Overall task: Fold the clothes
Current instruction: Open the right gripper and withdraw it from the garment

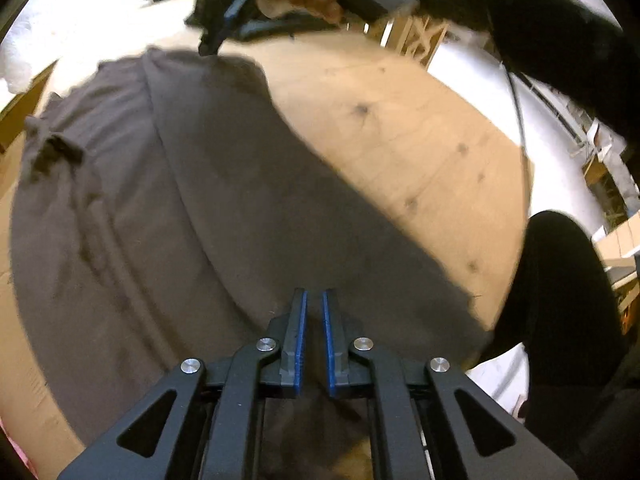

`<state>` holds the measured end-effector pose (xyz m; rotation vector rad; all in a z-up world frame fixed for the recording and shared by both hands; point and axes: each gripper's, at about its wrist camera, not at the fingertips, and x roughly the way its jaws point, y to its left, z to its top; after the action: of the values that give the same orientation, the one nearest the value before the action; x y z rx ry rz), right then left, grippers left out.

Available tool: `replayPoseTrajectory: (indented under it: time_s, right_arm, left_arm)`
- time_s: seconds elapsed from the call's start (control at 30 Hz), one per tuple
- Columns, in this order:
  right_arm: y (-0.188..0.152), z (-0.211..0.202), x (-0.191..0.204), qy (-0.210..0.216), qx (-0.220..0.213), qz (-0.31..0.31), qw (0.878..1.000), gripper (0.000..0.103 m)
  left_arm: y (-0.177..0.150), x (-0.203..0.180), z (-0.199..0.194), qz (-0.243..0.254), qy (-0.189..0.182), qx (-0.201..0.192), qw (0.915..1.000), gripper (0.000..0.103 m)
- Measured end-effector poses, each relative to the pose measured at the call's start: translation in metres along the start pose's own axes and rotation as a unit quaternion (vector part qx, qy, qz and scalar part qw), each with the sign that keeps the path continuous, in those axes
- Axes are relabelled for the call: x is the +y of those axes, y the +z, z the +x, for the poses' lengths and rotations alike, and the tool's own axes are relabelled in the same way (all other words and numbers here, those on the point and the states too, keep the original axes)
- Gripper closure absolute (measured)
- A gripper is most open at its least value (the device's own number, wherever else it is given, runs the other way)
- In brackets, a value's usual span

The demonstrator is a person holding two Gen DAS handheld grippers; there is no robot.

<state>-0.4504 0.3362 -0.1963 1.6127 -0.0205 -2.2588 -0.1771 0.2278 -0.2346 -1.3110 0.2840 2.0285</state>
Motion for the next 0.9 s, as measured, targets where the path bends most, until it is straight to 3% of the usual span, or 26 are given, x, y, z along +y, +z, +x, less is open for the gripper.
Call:
replayPoseTrajectory:
  time_s: [0.1,0.17,0.23,0.4,0.6,0.73,0.77,0.83,0.9]
  right_arm:
    - [-0.015,-0.029,-0.011,0.014,-0.011,0.022,1.000,0.075]
    - [-0.020,-0.034,-0.022,0.012,-0.009,0.024,1.000,0.075]
    - [-0.024,-0.040,-0.033,0.009,-0.008,0.025,1.000,0.075]
    - [-0.038,-0.049,-0.045,0.008,-0.009,0.022,1.000,0.072]
    - [-0.037,-0.044,-0.053,0.020,-0.017,0.037,0.999,0.069]
    - [-0.020,-0.030,-0.062,0.031,-0.025,0.057,0.998,0.068]
    - [-0.017,-0.024,-0.063,0.028,-0.025,0.061,0.997,0.067]
    - [-0.009,-0.006,-0.066,0.030,-0.019,0.070,0.997,0.066]
    - [-0.004,0.011,-0.070,0.042,-0.009,0.086,0.995,0.066]
  left_arm:
    - [-0.001,-0.031,-0.012,0.002,-0.018,-0.014,0.9997,0.074]
    - [-0.003,-0.052,-0.009,0.008,-0.025,-0.012,0.9996,0.072]
    - [-0.006,-0.069,0.001,0.010,-0.008,-0.002,0.9999,0.072]
    - [-0.004,-0.080,0.034,-0.044,0.013,0.032,0.9984,0.072]
    - [-0.008,-0.095,0.049,-0.031,0.038,0.046,0.9977,0.056]
    - [-0.010,-0.098,0.051,-0.022,0.054,0.038,0.9975,0.058]
    - [-0.011,-0.096,0.051,-0.023,0.059,0.033,0.9974,0.063]
    - [-0.011,-0.089,0.050,-0.034,0.061,0.026,0.9973,0.082]
    - [-0.012,-0.076,0.047,-0.061,0.042,0.021,0.9970,0.090]
